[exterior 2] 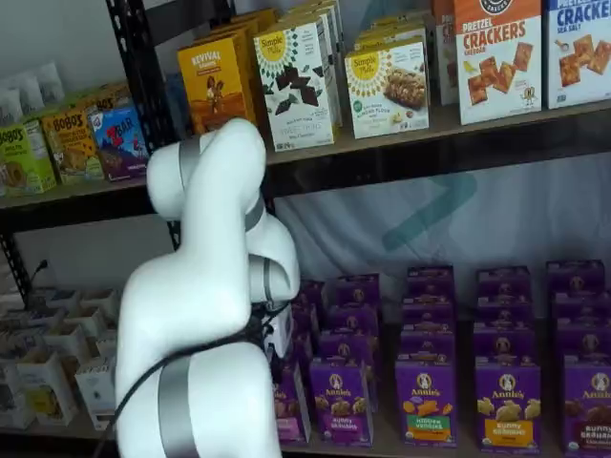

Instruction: Pick up the purple box with a pink patch in the middle, on the bottom shelf, the first box from the left

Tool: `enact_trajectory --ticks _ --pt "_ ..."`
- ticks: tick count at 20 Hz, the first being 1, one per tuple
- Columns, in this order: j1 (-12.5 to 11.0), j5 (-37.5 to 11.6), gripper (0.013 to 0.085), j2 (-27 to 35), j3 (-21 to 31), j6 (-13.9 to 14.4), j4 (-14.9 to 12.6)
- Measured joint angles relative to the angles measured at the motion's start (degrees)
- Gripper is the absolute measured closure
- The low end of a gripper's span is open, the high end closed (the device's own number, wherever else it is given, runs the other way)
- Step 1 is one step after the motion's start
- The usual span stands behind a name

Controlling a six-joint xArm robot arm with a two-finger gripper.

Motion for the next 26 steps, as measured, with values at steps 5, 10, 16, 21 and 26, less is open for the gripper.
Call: enact_trajectory --ticks 5,10,16,21,26 --pt "-0.5 2.6 0.0130 2.0 -2.5 2.1 -2.9" --pt "-0.6 4.8 0.0130 4.1 -5.1 3.5 -4.6" --pt "-0.8 5.1 0.0130 5.7 -6.2 4.1 -5.4" --pt "-0.7 5.7 0.0130 6.6 -7.1 3.3 -4.4" --pt "-0.3 5.9 0.0130 7.4 -8.2 3.6 -4.3"
